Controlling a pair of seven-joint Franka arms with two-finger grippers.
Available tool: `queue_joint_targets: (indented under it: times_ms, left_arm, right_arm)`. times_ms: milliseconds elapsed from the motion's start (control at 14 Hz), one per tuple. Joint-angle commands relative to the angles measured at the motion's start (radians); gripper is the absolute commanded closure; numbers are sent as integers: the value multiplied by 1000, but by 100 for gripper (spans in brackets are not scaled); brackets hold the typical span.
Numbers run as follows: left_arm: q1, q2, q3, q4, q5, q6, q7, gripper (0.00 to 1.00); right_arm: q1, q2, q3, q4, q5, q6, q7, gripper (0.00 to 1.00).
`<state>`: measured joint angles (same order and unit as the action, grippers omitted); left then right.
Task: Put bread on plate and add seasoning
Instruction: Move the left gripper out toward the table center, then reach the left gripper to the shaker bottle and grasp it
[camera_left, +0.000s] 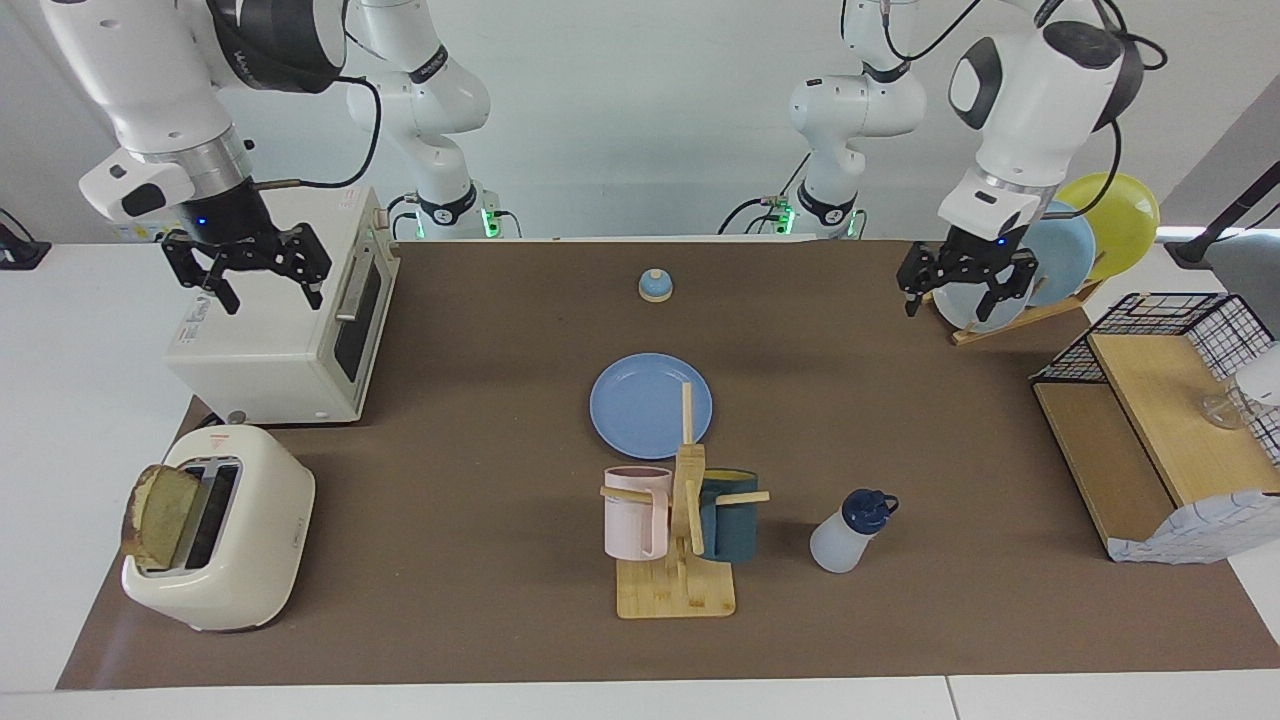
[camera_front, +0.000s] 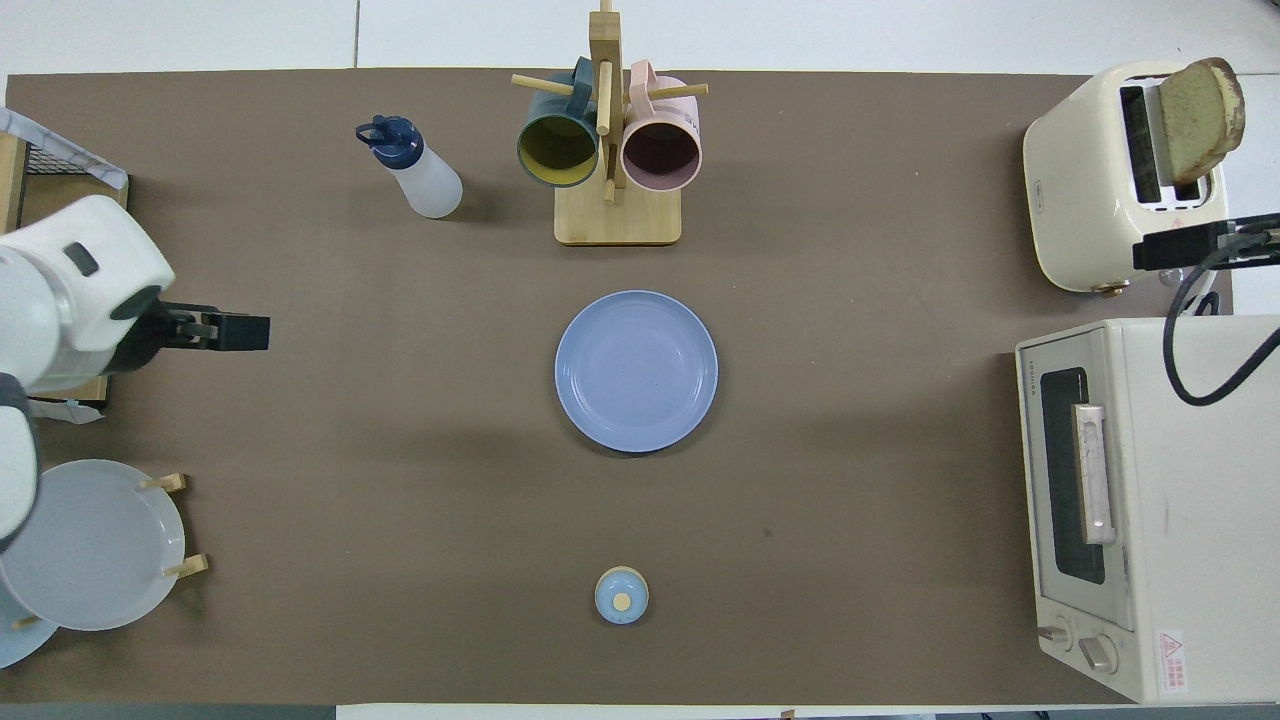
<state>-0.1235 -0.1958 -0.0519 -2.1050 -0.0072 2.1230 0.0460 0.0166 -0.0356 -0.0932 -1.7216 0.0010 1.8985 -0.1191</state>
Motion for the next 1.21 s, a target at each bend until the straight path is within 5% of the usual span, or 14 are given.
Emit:
queue_joint_targets:
  times_ms: [0, 214, 499, 1140]
  left_arm:
    - [-85, -53, 12, -166, 7, 202, -58, 0]
    - [-148, -4, 12, -315, 7, 530, -100, 0]
    - [-182, 120, 14, -342, 6, 819, -140, 0]
    - [-169, 312, 20, -306, -25, 1125, -141, 0]
  right_arm:
    - [-36, 22, 4, -27, 10, 120, -36, 0]
    - [-40, 48, 4, -32, 10, 203, -108, 0]
    - [-108, 100, 1, -33, 14, 394, -97, 0]
    - [-173, 262, 1, -35, 19, 560, -143, 0]
